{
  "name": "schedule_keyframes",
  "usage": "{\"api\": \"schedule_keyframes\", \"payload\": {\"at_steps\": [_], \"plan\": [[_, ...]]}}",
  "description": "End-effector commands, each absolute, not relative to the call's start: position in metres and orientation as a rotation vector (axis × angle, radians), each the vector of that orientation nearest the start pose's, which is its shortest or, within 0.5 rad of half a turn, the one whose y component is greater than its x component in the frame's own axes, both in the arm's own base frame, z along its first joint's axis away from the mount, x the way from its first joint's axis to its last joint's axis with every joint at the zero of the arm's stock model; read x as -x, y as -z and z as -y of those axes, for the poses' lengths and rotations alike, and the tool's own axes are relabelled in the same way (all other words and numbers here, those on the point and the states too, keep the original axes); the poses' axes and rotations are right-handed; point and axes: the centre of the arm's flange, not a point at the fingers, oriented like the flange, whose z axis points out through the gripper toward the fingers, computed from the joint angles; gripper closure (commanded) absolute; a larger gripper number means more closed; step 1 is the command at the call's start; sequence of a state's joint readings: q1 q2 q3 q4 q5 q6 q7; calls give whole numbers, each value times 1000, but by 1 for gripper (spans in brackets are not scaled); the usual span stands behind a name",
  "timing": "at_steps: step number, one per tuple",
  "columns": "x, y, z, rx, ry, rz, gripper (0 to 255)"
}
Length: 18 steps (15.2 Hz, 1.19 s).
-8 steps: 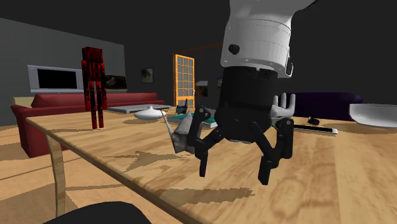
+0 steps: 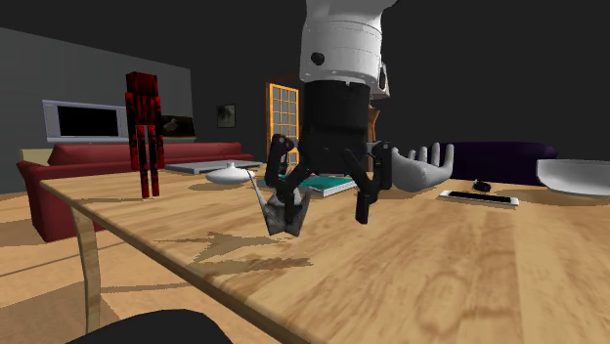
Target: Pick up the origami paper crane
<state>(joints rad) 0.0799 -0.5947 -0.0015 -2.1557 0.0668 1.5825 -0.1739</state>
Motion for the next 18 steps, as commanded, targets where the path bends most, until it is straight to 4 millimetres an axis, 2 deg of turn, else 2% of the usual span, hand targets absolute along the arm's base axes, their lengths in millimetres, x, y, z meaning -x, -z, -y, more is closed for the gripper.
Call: {"api": "schedule_keyframes", "payload": {"at_steps": [1,6,7,14,16,17,18], "plan": [[-380,-633,-54,3058,69,500,0],[-415,-660,-101,3058,147,778,0],[-417,-662,-104,3057,152,794,0],[-417,-622,-104,3057,152,794,0],[-417,-622,-104,3057,152,794,0],[-417,-621,-104,3057,152,794,255],[-417,-621,-104,3057,152,794,255]]}}
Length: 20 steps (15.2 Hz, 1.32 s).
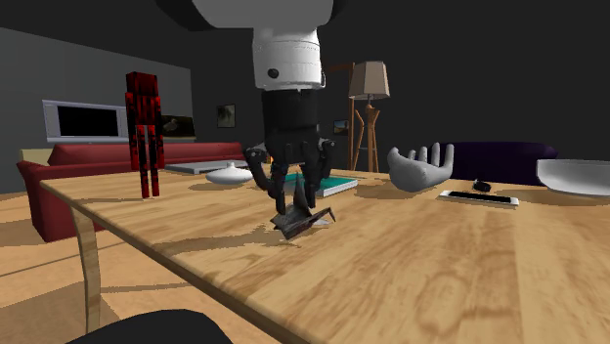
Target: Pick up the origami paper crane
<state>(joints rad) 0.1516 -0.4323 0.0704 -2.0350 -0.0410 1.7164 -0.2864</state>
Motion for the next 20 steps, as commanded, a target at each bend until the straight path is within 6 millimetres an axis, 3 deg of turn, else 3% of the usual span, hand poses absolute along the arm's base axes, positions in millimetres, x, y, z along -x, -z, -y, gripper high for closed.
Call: {"api": "schedule_keyframes", "payload": {"at_steps": [1,6,8,20], "plan": [[-417,-621,-105,3057,152,794,255],[-413,-631,-103,3056,153,797,255],[-417,-622,-104,3057,152,794,255],[-417,-685,-104,3057,152,794,255]]}}
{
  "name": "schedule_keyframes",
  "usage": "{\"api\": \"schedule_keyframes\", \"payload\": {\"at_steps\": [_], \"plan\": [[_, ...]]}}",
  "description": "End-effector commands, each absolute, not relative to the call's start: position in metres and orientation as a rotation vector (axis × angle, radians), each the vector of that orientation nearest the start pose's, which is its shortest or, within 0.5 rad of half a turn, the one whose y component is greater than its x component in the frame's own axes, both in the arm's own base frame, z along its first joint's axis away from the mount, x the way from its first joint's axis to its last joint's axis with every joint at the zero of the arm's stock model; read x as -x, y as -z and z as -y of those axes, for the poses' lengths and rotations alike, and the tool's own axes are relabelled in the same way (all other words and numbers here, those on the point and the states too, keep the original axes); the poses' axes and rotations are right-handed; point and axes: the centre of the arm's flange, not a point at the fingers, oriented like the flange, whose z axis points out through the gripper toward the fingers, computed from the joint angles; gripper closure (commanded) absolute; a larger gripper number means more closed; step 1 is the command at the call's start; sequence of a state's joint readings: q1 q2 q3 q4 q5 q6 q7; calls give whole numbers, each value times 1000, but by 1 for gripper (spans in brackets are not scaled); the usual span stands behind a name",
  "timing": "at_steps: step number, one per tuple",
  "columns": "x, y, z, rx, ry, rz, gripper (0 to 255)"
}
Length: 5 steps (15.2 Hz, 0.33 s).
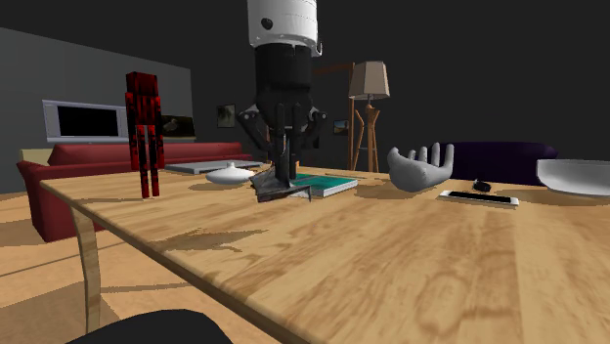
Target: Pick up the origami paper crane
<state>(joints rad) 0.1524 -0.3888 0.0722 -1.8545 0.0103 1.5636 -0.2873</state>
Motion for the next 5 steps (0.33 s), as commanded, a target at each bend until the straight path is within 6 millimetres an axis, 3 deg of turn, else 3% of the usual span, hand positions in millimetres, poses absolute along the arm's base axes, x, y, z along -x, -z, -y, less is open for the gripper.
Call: {"api": "schedule_keyframes", "payload": {"at_steps": [1,5], "plan": [[-417,-690,-104,3057,152,794,255],[-417,-702,-104,3057,152,794,255]]}}
